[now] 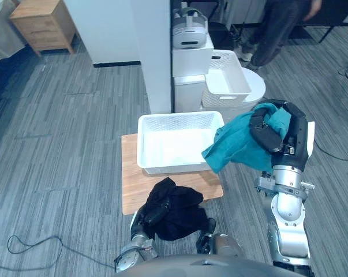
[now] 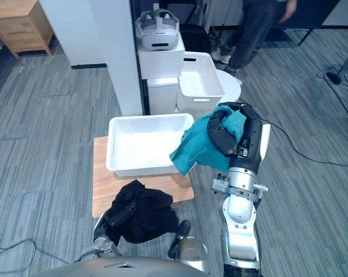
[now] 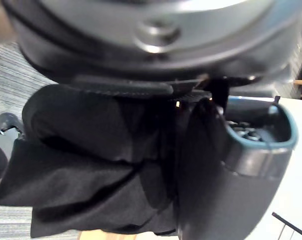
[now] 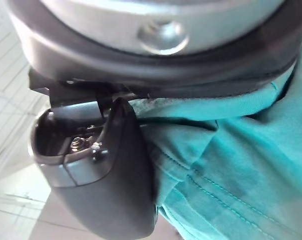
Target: Tidy up the quilt and then pick up the clothes from the bed and put them into the laundry hamper
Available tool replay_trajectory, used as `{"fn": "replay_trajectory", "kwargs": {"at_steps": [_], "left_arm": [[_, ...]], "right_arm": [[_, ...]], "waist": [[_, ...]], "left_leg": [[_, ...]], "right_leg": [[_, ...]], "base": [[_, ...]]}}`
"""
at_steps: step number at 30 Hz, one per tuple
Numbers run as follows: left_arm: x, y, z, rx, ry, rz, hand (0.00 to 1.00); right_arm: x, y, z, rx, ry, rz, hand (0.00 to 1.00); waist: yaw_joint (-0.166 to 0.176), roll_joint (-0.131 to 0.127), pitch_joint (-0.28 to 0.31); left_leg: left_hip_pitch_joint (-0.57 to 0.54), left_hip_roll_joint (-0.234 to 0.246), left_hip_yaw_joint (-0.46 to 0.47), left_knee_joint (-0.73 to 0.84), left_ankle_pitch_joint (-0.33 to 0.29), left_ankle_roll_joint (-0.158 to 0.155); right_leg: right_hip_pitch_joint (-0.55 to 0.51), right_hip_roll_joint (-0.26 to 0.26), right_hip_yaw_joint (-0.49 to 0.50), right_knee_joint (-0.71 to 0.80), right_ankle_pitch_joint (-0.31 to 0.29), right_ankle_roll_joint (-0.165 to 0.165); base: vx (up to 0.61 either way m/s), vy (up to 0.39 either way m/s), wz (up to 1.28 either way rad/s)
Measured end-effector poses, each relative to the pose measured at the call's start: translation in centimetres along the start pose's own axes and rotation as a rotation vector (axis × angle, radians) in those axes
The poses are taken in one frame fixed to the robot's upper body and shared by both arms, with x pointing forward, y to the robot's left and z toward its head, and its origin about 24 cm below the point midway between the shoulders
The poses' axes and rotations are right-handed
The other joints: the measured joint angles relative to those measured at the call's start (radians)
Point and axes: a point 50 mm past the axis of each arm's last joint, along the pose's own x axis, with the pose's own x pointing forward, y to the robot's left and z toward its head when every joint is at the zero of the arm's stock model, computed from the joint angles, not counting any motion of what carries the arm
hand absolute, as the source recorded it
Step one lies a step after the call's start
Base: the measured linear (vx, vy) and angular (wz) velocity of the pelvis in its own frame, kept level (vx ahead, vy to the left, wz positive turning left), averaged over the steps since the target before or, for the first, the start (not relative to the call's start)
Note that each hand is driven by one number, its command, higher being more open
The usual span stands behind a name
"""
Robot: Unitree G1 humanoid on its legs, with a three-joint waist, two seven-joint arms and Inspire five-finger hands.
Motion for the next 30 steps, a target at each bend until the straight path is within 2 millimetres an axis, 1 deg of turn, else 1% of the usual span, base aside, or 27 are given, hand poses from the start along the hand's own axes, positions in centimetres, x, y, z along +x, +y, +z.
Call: {"fn": "replay_trajectory", "kwargs": {"at_steps": [2, 3, 4, 5, 6, 7, 8, 9, 10, 11, 12, 13, 15, 16, 19, 20, 22, 24, 25, 26, 28, 29, 30], "left_arm": [[-0.1, -0.1, -0.1, 0.012, 0.008, -0.016, 0.0], [0.0, 0.1, -0.1, 0.032, 0.011, -0.024, 0.0], [0.0, 0.3, 0.1, 0.07, 0.008, -0.028, 0.0], [-0.1, 0.8, 0.2, 0.094, 0.008, -0.025, 0.0], [-0.1, 1.2, 0.3, 0.105, 0.007, -0.022, 0.0], [-0.1, 1.9, 0.7, 0.12, 0.0, -0.005, 0.0], [-0.1, 2.7, 1.2, 0.129, -0.011, 0.018, 0.0], [-0.1, 3.1, 1.4, 0.132, -0.015, 0.032, 0.0], [-0.1, 3.8, 1.8, 0.13, -0.03, 0.062, 0.0], [0.0, 4.0, 2.2, 0.126, -0.043, 0.074, 0.0], [-0.1, 4.4, 2.5, 0.119, -0.057, 0.093, 0.0], [-0.2, 4.6, 2.5, 0.116, -0.06, 0.103, 0.0], [-0.4, 4.5, 2.6, 0.11, -0.07, 0.105, 0.0], [-0.4, 4.4, 2.7, 0.106, -0.074, 0.102, 0.0], [-1.0, 3.3, 2.6, 0.076, -0.094, 0.068, 0.0], [-0.9, 2.7, 2.7, 0.068, -0.104, 0.04, 0.0], [-0.9, 1.7, 3.3, 0.071, -0.131, -0.016, 0.0], [-1.1, 0.4, 4.9, 0.074, -0.2, -0.094, 0.0], [-1.1, 0.3, 5.1, 0.076, -0.209, -0.101, 0.0], [-1.2, 0.0, 6.2, 0.087, -0.259, -0.132, 0.0], [-1.4, -0.4, 7.3, 0.089, -0.306, -0.15, 0.0], [-1.6, -0.4, 8.1, 0.087, -0.343, -0.158, 0.0], [-1.8, -0.4, 8.8, 0.078, -0.376, -0.169, 0.0]], "right_arm": [[0.2, -0.1, 0.1, -0.002, -0.006, -0.008, 0.0], [0.4, -0.3, 0.1, -0.004, -0.014, -0.018, 0.0], [0.7, -0.3, -0.1, -0.003, -0.011, -0.026, 0.0], [0.9, -0.3, -0.4, -0.004, 0.0, -0.03, 0.0], [0.9, -0.2, -0.6, -0.004, 0.007, -0.032, 0.0], [1.1, -0.1, -0.9, 0.0, 0.015, -0.033, 0.0], [1.5, 0.4, -0.9, 0.011, 0.01, -0.027, 0.0], [1.7, 0.6, -0.9, 0.014, 0.008, -0.023, 0.0], [2.1, 1.1, -0.9, 0.024, 0.002, -0.012, 0.0], [2.6, 1.4, -0.9, 0.026, -0.003, 0.002, 0.0], [3.4, 2.3, -1.1, 0.019, -0.01, 0.053, 0.0], [3.9, 3.0, -1.1, 0.016, -0.011, 0.087, 0.0], [4.2, 3.7, -1.4, 0.009, 0.006, 0.13, 0.0], [4.2, 3.8, -1.6, 0.007, 0.015, 0.137, 0.0], [4.0, 3.6, -2.9, -0.021, 0.075, 0.158, 0.0], [4.0, 3.4, -3.6, -0.041, 0.099, 0.166, 1.0], [3.8, 3.1, -5.0, -0.078, 0.157, 0.182, 1.0], [2.9, 2.5, -8.0, -0.133, 0.289, 0.196, 1.0], [2.8, 2.4, -8.3, -0.139, 0.302, 0.198, 1.0], [2.4, 1.8, -9.8, -0.177, 0.378, 0.212, 1.0], [2.1, 1.4, -11.1, -0.205, 0.446, 0.22, 1.0], [2.0, 1.1, -11.7, -0.221, 0.484, 0.223, 1.0], [2.0, 0.8, -12.0, -0.235, 0.5, 0.227, 1.0]], "waist": [[-0.005, -0.007, -0.005], [-0.015, -0.013, -0.003], [-0.02, -0.025, -0.005], [-0.02, -0.037, -0.011], [-0.019, -0.047, -0.017], [-0.016, -0.067, -0.028], [-0.015, -0.082, -0.029], [-0.012, -0.086, -0.031], [-0.005, -0.092, -0.038], [0.011, -0.095, -0.04], [0.044, -0.098, -0.043], [0.056, -0.098, -0.043], [0.066, -0.094, -0.045], [0.067, -0.091, -0.045], [0.065, -0.08, -0.051], [0.063, -0.075, -0.054], [0.061, -0.075, -0.054], [0.061, -0.075, -0.054], [0.061, -0.075, -0.054], [0.061, -0.074, -0.054], [0.059, -0.07, -0.054], [0.059, -0.065, -0.054], [0.06, -0.058, -0.054]], "left_leg": [[0.001, -0.025, -0.015, -0.039, 0.02, 0.009], [-0.005, -0.04, -0.04, -0.052, 0.026, 0.016], [-0.004, -0.054, -0.064, -0.051, 0.028, 0.02], [-0.004, -0.059, -0.085, -0.05, 0.029, 0.023], [-0.005, -0.062, -0.099, -0.051, 0.031, 0.027], [-0.016, -0.067, -0.129, -0.05, 0.034, 0.032], [-0.026, -0.072, -0.159, -0.05, 0.038, 0.038], [-0.031, -0.075, -0.173, -0.051, 0.04, 0.041], [-0.039, -0.084, -0.198, -0.052, 0.044, 0.047], [-0.04, -0.089, -0.203, -0.054, 0.045, 0.049], [-0.041, -0.098, -0.197, -0.054, 0.046, 0.051], [-0.044, -0.103, -0.196, -0.052, 0.046, 0.051], [-0.058, -0.104, -0.209, -0.05, 0.049, 0.054], [-0.061, -0.106, -0.217, -0.051, 0.05, 0.054], [-0.06, -0.099, -0.236, -0.058, 0.055, 0.047], [-0.059, -0.102, -0.242, -0.067, 0.06, 0.047], [-0.061, -0.105, -0.253, -0.07, 0.063, 0.048], [-0.068, -0.109, -0.271, -0.072, 0.068, 0.053], [-0.071, -0.109, -0.274, -0.072, 0.069, 0.054], [-0.08, -0.114, -0.29, -0.076, 0.078, 0.058], [-0.08, -0.118, -0.299, -0.091, 0.09, 0.058], [-0.079, -0.119, -0.302, -0.098, 0.095, 0.057], [-0.076, -0.121, -0.303, -0.103, 0.099, 0.058]], "right_leg": [[-0.023, -0.031, 0.004, 0.049, -0.001, -0.002], [-0.049, -0.057, 0.037, 0.114, -0.001, -0.002], [-0.074, -0.076, 0.132, 0.179, -0.001, -0.002], [-0.083, -0.078, 0.217, 0.205, 0.0, 0.001], [-0.085, -0.078, 0.264, 0.213, 0.002, 0.004], [-0.085, -0.078, 0.321, 0.214, 0.005, 0.007], [-0.07, -0.078, 0.353, 0.195, 0.008, 0.012], [-0.053, -0.077, 0.37, 0.169, 0.013, 0.021], [-0.016, -0.077, 0.392, 0.102, 0.027, 0.051], [0.016, -0.079, 0.393, 0.04, 0.046, 0.083], [0.054, -0.081, 0.393, -0.048, 0.069, 0.119], [0.065, -0.082, 0.394, -0.077, 0.074, 0.125], [0.08, -0.082, 0.392, -0.109, 0.076, 0.128], [0.086, -0.08, 0.391, -0.117, 0.077, 0.129], [0.108, -0.072, 0.387, -0.137, 0.078, 0.132], [0.11, -0.073, 0.382, -0.138, 0.08, 0.133], [0.116, -0.077, 0.37, -0.139, 0.081, 0.135], [0.122, -0.081, 0.356, -0.14, 0.082, 0.137], [0.122, -0.082, 0.354, -0.14, 0.082, 0.137], [0.121, -0.086, 0.34, -0.141, 0.082, 0.137], [0.121, -0.088, 0.335, -0.142, 0.082, 0.137], [0.121, -0.088, 0.335, -0.142, 0.082, 0.137], [0.122, -0.089, 0.335, -0.142, 0.082, 0.137]], "base": [[-0.03, 0.189, 0.39], [-0.05, 0.215, 0.55], [-0.04, 0.185, 0.64], [-0.02, 0.134, 0.53], [0.0, 0.059, 0.57], [0.0, 0.015, 0.65], [-0.01, 0.011, 0.67], [-0.01, 0.014, 0.67], [0.0, 0.016, 0.46], [0.01, -0.004, 0.27], [0.0, 0.0, 0.0], [-0.01, -0.035, -0.05], [-0.01, -0.054, 0.16], [0.01, -0.063, 0.28], [0.01, -0.068, 0.17], [-0.02, -0.027, 0.16], [-0.03, -0.021, 0.19], [-0.04, -0.02, 0.2], [-0.05, -0.025, 0.28], [-0.03, -0.023, 0.23], [-0.03, -0.024, 0.2], [-0.04, -0.022, 0.11], [-0.05, -0.024, 0.06]]}}
